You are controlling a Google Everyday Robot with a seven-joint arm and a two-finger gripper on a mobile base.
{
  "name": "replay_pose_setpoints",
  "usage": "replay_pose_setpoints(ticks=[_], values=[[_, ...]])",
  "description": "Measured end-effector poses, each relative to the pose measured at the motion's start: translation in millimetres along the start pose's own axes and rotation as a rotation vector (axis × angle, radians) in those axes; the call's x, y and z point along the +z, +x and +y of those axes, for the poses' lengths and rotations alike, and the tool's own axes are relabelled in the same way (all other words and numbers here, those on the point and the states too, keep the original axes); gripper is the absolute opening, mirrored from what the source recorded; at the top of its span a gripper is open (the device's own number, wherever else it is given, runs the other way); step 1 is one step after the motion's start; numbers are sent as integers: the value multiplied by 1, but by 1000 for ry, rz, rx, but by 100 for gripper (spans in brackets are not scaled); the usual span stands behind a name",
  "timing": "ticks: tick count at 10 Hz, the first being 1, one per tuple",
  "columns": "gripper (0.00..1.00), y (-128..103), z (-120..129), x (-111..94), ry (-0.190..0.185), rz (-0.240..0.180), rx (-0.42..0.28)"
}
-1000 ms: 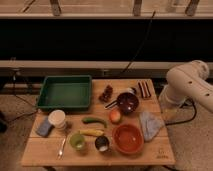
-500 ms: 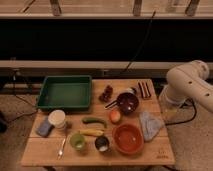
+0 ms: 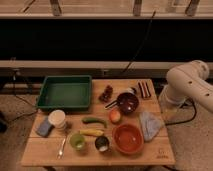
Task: Place grapes in metal cup
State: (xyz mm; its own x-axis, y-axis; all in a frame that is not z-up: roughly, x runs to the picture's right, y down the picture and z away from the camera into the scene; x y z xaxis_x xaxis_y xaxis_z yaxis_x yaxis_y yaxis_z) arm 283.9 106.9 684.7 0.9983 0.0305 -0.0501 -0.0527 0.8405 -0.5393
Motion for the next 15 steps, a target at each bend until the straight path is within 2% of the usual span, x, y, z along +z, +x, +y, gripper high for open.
replay_pose_setpoints(ticks=[2, 5, 7, 11, 15], values=[[65, -4, -5, 3, 3, -5, -4], [65, -51, -32, 18, -2, -39, -50], [65, -86, -64, 32, 10, -74, -94], [65, -121, -113, 51, 34, -124, -177], [65, -150, -135, 72, 45, -144, -253]])
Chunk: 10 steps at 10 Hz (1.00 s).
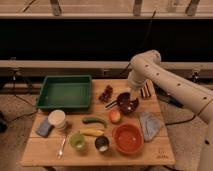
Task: Place grapes in metal cup
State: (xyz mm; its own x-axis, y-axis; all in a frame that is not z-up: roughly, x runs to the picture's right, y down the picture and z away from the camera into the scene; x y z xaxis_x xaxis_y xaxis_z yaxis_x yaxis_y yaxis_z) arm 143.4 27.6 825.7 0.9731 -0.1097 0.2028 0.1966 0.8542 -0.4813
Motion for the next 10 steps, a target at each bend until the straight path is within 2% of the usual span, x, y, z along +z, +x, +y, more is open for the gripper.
replay_pose_setpoints(ticks=[4, 10], values=[[65, -41, -36, 17, 37, -15, -98], [65, -66, -77, 55, 59, -9, -186]])
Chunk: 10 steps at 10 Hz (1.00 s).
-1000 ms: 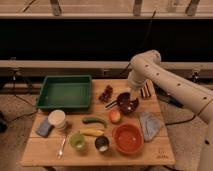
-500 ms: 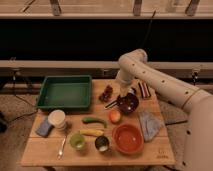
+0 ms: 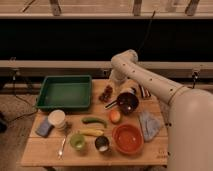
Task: Place grapes in metal cup
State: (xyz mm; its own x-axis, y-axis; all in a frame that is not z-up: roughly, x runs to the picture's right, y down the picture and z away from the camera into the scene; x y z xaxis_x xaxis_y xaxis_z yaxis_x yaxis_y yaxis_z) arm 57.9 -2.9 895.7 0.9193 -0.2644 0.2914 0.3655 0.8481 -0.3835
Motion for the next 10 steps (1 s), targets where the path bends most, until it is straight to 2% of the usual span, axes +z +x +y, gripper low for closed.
replay_pose_setpoints(ticks=[4, 8, 10], values=[[65, -12, -14, 22, -6, 12, -55], [65, -20, -7, 56, -47, 32, -99], [65, -23, -1, 66, -68, 30, -109]])
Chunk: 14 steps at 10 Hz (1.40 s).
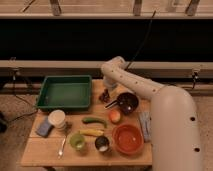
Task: Place grapes in metal cup
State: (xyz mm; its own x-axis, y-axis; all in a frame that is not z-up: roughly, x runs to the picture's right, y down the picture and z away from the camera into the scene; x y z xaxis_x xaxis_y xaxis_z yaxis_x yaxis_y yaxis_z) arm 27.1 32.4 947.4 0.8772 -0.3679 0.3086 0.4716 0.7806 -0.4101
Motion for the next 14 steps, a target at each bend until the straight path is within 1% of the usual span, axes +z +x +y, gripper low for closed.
replay_pose_setpoints(ticks=[5, 8, 9, 10, 11, 12, 13, 14], values=[[65, -20, 4, 16, -36, -23, -40], [64, -29, 3, 26, -60, -15, -70], [59, -30, 3, 28, -67, -8, -80], [51, -31, 2, 30, -69, -5, -83], [39, -29, 4, 31, -75, 1, -85], [32, -28, 4, 30, -74, 2, -85], [22, -24, 6, 28, -69, 1, -80], [12, -19, 8, 22, -56, -3, -72]])
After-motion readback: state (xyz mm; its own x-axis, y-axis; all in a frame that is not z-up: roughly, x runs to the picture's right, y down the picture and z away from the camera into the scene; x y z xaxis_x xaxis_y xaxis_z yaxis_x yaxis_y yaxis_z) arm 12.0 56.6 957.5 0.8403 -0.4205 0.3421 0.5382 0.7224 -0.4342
